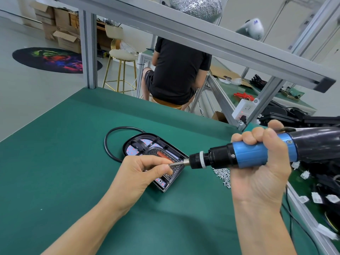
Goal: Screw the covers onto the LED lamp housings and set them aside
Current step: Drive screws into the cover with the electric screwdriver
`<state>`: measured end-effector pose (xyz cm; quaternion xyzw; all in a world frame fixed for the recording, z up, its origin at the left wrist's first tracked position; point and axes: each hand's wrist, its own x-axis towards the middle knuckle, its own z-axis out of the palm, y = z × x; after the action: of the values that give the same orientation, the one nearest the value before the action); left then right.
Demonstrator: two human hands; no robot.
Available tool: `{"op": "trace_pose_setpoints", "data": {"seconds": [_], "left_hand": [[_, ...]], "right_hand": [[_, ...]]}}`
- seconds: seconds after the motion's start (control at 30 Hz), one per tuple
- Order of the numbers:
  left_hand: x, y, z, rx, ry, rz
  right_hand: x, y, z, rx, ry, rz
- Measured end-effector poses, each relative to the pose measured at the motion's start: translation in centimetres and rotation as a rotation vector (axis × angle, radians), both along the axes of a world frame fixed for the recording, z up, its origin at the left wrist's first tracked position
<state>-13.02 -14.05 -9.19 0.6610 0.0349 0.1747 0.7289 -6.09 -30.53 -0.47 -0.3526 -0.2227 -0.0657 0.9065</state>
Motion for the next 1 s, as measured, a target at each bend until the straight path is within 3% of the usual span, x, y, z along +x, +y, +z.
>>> {"op": "trace_pose_setpoints", "data": {"seconds": [0.27, 0.57, 0.7, 0.8, 1.0], "left_hand": [[0.2, 0.8, 0.3, 0.226, -0.046, -0.006], [0.5, 0.8, 0.2, 0.224, -0.026, -0.009], [0.5, 2.3, -0.4, 0.267, -0.001, 0.095], [0.1, 3.8, -1.4, 0.487, -0.003, 0.151], [0.1, 4.5, -4.0, 1.016, -0.040, 0.054]], "right_hand": [[0.3, 0.1, -0.6, 0.035, 0.023, 0.032], [0.7, 0.0, -1.1, 0.071, 0.092, 0.021], [1.1, -0.3, -1.2, 0.055, 0.088, 0.013], [1.2, -0.1, -1.6, -0.022, 0.059, -0.019], [1.3, 1.4, -3.0, -0.181, -0.010, -0.063]]}}
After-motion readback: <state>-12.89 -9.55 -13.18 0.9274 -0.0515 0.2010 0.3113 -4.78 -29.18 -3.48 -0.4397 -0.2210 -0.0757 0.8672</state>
